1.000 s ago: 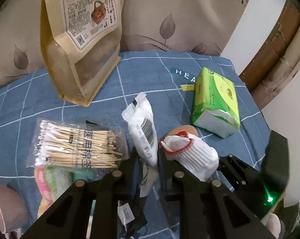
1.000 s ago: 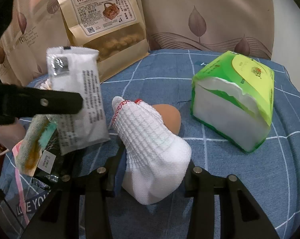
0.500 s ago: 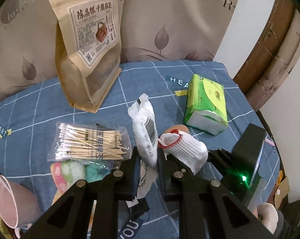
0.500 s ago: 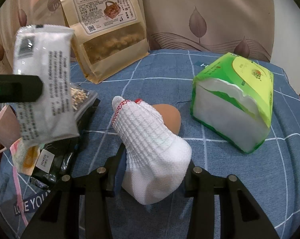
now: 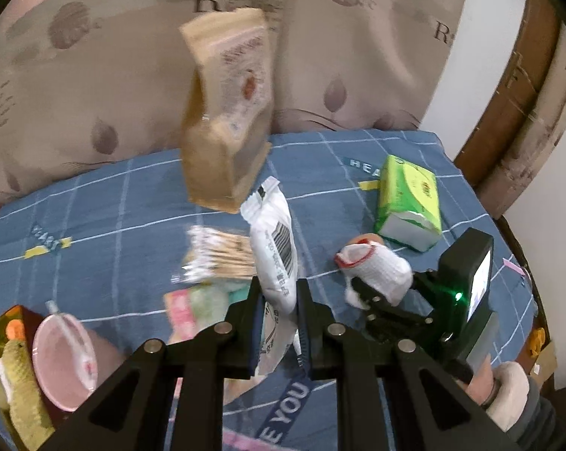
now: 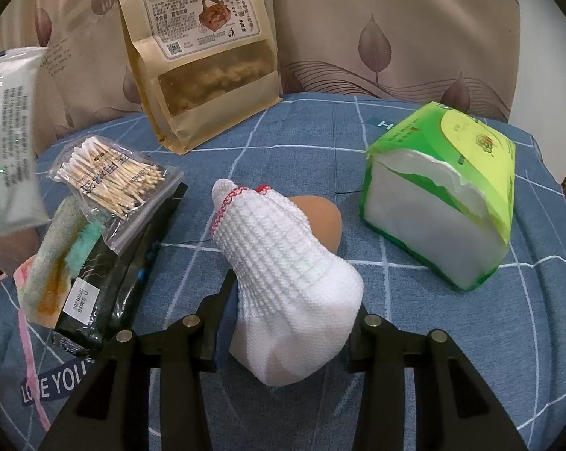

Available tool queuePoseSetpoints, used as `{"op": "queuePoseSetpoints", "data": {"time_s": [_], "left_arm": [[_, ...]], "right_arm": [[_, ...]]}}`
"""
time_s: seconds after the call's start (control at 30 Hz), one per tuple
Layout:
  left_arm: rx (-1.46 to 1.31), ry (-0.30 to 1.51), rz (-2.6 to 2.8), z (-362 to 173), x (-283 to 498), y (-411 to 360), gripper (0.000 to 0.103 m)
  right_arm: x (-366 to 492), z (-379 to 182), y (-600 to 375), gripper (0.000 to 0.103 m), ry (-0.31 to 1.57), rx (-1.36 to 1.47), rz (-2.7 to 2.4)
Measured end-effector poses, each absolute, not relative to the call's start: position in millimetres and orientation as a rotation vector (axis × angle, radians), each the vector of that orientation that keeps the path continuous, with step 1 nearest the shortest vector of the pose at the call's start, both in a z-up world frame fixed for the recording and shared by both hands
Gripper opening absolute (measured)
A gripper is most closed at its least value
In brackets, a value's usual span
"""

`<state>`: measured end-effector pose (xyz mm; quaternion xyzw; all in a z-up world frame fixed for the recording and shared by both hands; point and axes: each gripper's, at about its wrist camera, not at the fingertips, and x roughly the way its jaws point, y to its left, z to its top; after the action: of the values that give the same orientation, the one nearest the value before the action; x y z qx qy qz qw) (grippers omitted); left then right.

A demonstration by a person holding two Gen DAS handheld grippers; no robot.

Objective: Organize soft objects
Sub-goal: 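Carry the white packet toward the gold tray with the left tool while the right holds the sock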

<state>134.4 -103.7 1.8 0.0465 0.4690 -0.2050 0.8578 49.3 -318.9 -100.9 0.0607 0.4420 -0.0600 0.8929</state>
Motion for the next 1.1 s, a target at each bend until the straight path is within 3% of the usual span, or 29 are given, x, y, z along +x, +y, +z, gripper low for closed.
{"op": "queuePoseSetpoints", "data": {"time_s": [0.5, 1.1], "left_arm": [[0.099, 0.944, -0.161, 29.8, 130.6, 27.8, 0.016], [0.053, 0.994, 0.219, 16.5, 142.1, 208.0, 0.016]], "right_arm": [[49.7, -101.0, -314.0, 0.04, 0.923, 0.09, -0.139], [50.2, -100.6, -313.0, 0.04, 0.925, 0.074, -0.144]]}}
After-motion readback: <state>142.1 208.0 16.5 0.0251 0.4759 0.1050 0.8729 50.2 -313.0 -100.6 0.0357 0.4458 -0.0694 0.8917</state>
